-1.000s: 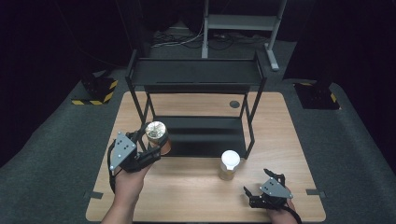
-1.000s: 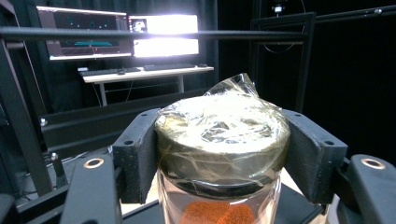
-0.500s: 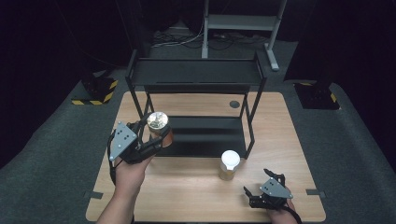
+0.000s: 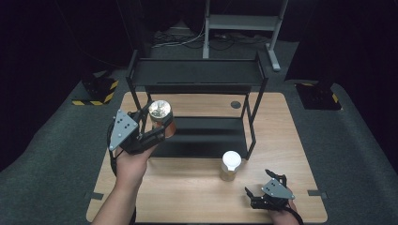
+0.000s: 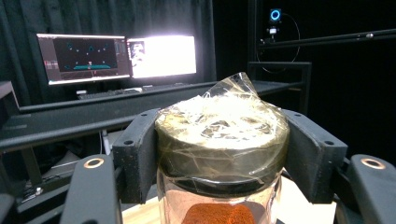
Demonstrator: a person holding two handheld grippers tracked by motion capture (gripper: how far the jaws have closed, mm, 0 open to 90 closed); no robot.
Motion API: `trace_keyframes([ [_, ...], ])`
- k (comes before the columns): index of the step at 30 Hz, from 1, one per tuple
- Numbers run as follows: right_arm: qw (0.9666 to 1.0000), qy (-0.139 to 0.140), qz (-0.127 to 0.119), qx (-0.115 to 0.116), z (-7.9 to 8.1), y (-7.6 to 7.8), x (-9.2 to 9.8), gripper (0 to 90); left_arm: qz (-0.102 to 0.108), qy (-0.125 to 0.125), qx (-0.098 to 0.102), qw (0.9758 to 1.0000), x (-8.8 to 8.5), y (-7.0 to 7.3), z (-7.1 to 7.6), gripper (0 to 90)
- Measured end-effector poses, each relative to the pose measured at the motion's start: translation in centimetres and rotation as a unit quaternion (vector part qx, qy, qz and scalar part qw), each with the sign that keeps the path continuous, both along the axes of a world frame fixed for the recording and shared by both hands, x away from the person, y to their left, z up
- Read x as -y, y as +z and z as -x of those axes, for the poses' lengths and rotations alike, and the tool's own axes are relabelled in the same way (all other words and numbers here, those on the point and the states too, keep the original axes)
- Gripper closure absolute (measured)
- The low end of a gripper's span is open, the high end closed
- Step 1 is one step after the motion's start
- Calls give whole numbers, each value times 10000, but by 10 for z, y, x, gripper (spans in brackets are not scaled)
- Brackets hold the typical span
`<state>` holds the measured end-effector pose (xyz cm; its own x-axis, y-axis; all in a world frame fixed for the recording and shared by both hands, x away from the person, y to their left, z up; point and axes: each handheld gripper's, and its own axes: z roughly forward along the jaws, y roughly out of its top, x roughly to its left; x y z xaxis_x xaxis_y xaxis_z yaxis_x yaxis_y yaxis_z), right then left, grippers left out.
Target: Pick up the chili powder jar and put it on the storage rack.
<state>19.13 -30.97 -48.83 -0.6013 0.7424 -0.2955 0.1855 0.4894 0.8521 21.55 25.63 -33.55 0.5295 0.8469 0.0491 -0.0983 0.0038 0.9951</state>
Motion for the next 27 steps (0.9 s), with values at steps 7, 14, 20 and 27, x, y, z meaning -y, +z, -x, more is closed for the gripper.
trace_keyframes([
  [7,10000,-4,-26,-11,0,0,0,0,73,-2,31,10000,2,9,-4,337],
  [14,10000,-5,-26,-1,0,0,1,1,125,7,82,9999,6,17,-11,337],
  [20,10000,-6,-28,3,1,0,0,0,151,-17,140,9998,11,24,-17,337],
  [27,10000,-1,-38,0,0,0,1,0,180,-40,186,9997,16,31,-24,337],
])
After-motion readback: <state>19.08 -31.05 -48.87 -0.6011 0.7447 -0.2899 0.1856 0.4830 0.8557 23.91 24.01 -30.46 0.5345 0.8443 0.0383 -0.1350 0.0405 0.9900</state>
